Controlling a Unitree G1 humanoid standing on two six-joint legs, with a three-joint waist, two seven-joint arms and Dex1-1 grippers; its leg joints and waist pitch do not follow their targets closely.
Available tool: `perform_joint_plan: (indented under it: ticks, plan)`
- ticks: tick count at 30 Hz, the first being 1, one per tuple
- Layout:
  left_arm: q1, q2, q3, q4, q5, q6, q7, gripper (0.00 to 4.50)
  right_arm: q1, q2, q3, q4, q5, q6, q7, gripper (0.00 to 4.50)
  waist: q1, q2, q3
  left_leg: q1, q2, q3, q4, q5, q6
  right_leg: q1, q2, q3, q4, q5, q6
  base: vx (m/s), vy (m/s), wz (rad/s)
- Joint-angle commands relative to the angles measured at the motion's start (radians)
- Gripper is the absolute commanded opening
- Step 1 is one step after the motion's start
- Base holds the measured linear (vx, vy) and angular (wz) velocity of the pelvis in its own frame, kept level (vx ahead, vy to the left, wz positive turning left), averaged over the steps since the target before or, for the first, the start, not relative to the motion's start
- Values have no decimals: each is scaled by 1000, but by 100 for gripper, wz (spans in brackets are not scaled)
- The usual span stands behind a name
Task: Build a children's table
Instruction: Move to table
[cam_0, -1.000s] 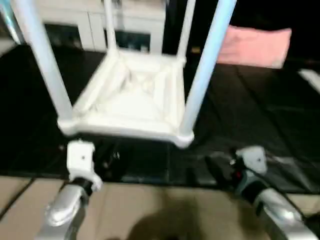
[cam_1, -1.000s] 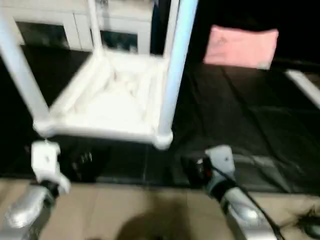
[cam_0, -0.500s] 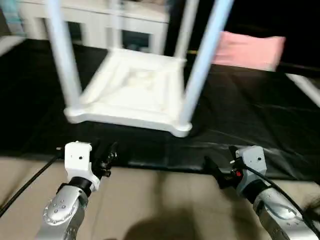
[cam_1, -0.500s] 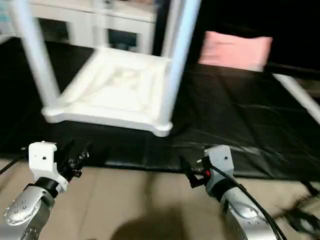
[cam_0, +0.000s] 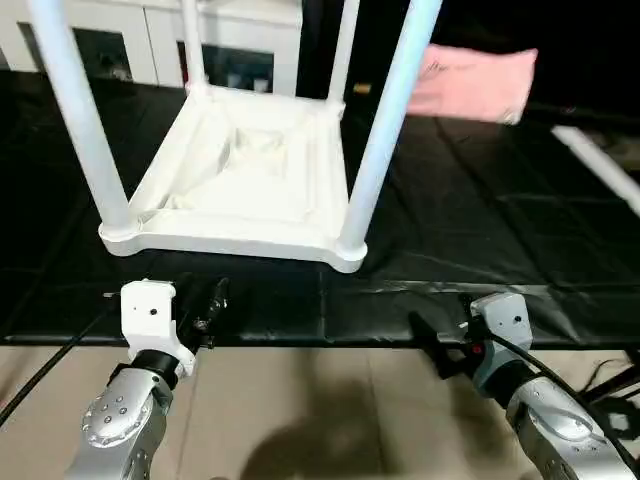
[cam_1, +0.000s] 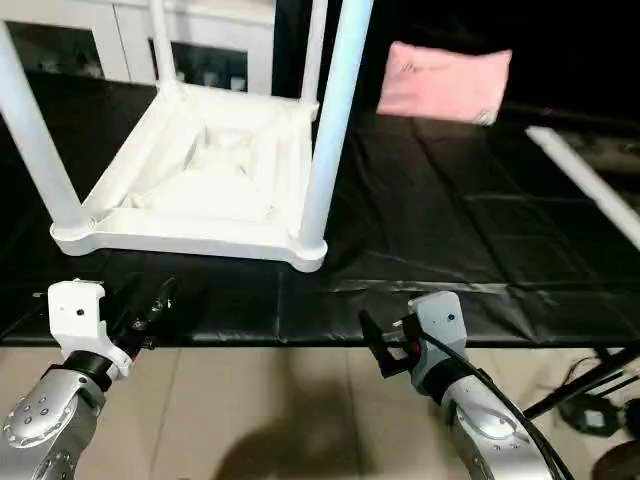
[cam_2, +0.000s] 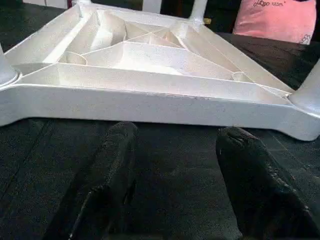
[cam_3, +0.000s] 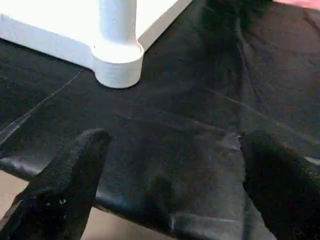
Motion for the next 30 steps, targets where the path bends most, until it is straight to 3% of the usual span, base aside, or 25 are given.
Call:
perform_joint_plan:
  ticks: [1, 2, 3, 4, 5, 6, 7, 10, 11, 12, 14, 16, 17, 18, 20, 21, 22, 23, 24, 25, 26, 27, 28, 29, 30]
  plan:
    - [-8, -3, -5, -2, -3, -5, 7, 285, -4, -10, -4, -9, -2, 4, -3, 450, 6, 11, -41, 8, 73, -29, -84, -87, 43, 26, -87, 56, -58, 133, -179, 0, 0, 0]
    - [-8, -3, -5, -2, -3, -5, 7, 285, -4, -10, -4, -9, -2, 4, -3, 450, 6, 13, -38, 11, 75, -28, -86, -101, 50, 24, -87, 56, -61, 110, -184, 0, 0, 0]
    - [-2, -5, 0, -6, -3, -8, 12, 285, -2, -16, 3, -13, -3, 9, 5, 450, 18, -5, -33, -42, 42, -61, -99, -113, 125, 59, -99, 11, -64, 85, -176, 0, 0, 0]
    - [1, -6, 4, -9, -2, -11, 15, 285, -1, -21, 9, -15, -4, 12, 12, 450, 15, 20, -26, -44, 35, -69, -112, -165, 161, 60, -92, -13, -72, -2, -166, 0, 0, 0]
    - [5, -8, 9, -10, -2, -13, 19, 285, -2, -28, 15, -15, -7, 12, 20, 450, 14, 16, -34, -32, 28, -74, -96, -185, 192, 57, -99, -19, -88, -56, -173, -24, -9, 34]
    - [7, -9, 13, -11, -5, -14, 22, 285, -3, -32, 20, -13, -10, 12, 24, 450, 17, 27, -25, -40, 25, -82, -82, -248, 191, 80, -125, -37, -119, -278, -182, -4, -6, 49]
    - [11, -11, 18, -13, -7, -18, 23, 285, -6, -33, 22, -10, -13, 9, 28, 450, 14, 19, -20, -43, 24, -82, -82, -285, 171, 84, -127, -42, -132, -371, -171, -4, -6, 49]
    - [16, -13, 22, -15, -9, -23, 26, 285, -10, -34, 22, -7, -14, 2, 32, 450, 26, 23, 8, -20, 26, -71, -49, -484, 59, 112, -156, -80, -194, -788, -113, 21, -2, 60]
    - [18, -16, 23, -17, -11, -24, 30, 285, -12, -20, 6, -4, 1, 2, 23, 450, -8, 15, 24, 84, 70, -71, -50, -651, -33, 32, -104, -85, -185, -775, -102, -14, 24, 43]
    - [18, -17, 24, -18, -11, -24, 31, 285, -14, -18, 3, -3, 3, 2, 21, 450, -6, 33, 9, 110, 100, -90, -99, -808, -89, 47, -65, -73, -132, -590, -106, 0, 0, 0]
    - [18, -18, 23, -19, -11, -25, 32, 285, -17, -23, 3, 0, 2, 2, 23, 450, -13, 41, 7, 107, 119, -116, -160, -889, -96, 56, -38, -53, -47, -354, -86, 38, 13, 1]
    - [20, -20, 21, -22, -10, -27, 34, 285, -21, -30, 6, 0, 2, 0, 30, 450, -23, 29, 5, 113, 106, -111, -161, -848, -50, 45, -48, -27, -57, -291, -75, 77, 0, -2]
    - [21, -21, 20, -23, -10, -27, 34, 285, -22, -31, 7, 0, 3, -1, 33, 450, -23, 9, 1, 75, 71, -74, -131, -726, -17, 77, -86, 2, -113, -330, -91, 78, -23, -5]
    - [23, -22, 18, -25, -11, -29, 34, 285, -23, -33, 10, 1, 0, -3, 36, 450, 7, -8, -13, -13, 27, -19, -57, -418, 36, 162, -142, 58, -168, -463, -87, 89, -25, -11]
    - [26, -23, 17, -27, -12, -29, 33, 285, -23, -31, 11, 2, -3, -2, 37, 450, 31, -3, -21, -36, 38, -23, 15, -194, 86, 186, -204, 92, -206, -603, -100, 99, -14, -10]
    - [26, -23, 18, -27, -13, -29, 32, 285, -23, -29, 9, 2, -4, 2, 35, 450, 33, 4, -38, -36, 43, -18, -26, -63, 106, 188, -116, 38, -176, -463, -104, 151, 16, -3]
    - [26, -23, 18, -27, -13, -28, 32, 285, -24, -29, 8, 2, -4, 3, 35, 450, 31, 11, -41, -13, 42, -16, -49, -44, 113, 174, -71, 13, -155, -360, -94, 151, 16, -3]
    - [25, -22, 17, -27, -13, -28, 32, 285, -25, -29, 8, 3, -3, 4, 34, 450, 6, 28, -57, 79, 60, -62, -75, 31, 197, 127, 0, -32, -81, -130, -57, 229, 20, 4]
    - [24, -22, 18, -26, -14, -28, 33, 285, -25, -29, 9, 4, -3, 4, 34, 450, -17, 35, -49, 138, 87, -108, -89, 24, 279, 68, 13, -47, -36, -123, -43, 244, -3, 4]
    - [22, -21, 18, -25, -15, -28, 33, 285, -25, -30, 9, 4, -4, 3, 33, 450, -41, 31, -76, 257, 162, -196, -77, 104, 472, -53, -11, -36, 65, -179, 13, 244, -3, 4]
    - [22, -21, 18, -25, -15, -28, 33, 285, -25, -30, 10, 5, -4, 2, 33, 450, -47, 27, -73, 250, 184, -209, -74, 170, 539, -77, -29, -23, 96, -190, 47, 172, -65, -16]
    - [20, -21, 19, -23, -15, -29, 32, 285, -26, -32, 11, 5, -4, -1, 31, 450, -46, 17, -44, 168, 142, -163, -105, 179, 568, -85, -47, 1, 119, -110, 72, 113, -96, -32]
    - [20, -22, 19, -23, -15, -29, 32, 285, -26, -33, 11, 6, -4, -2, 30, 450, -43, 8, -47, 159, 103, -138, -107, 127, 532, -78, -47, 10, 84, -49, 45, 113, -96, -32]
    - [20, -21, 19, -23, -15, -29, 32, 285, -25, -33, 12, 7, -4, -4, 29, 450, -32, -26, -38, 117, 9, -37, -80, -59, 394, -27, -61, 50, -39, 34, -15, 105, -89, -14]
    - [19, -20, 18, -22, -15, -29, 33, 285, -24, -32, 11, 8, -5, -5, 30, 450, -19, -74, -52, 46, -45, -16, -30, -165, 332, 67, -79, 121, -85, -125, 23, 118, -64, 3]
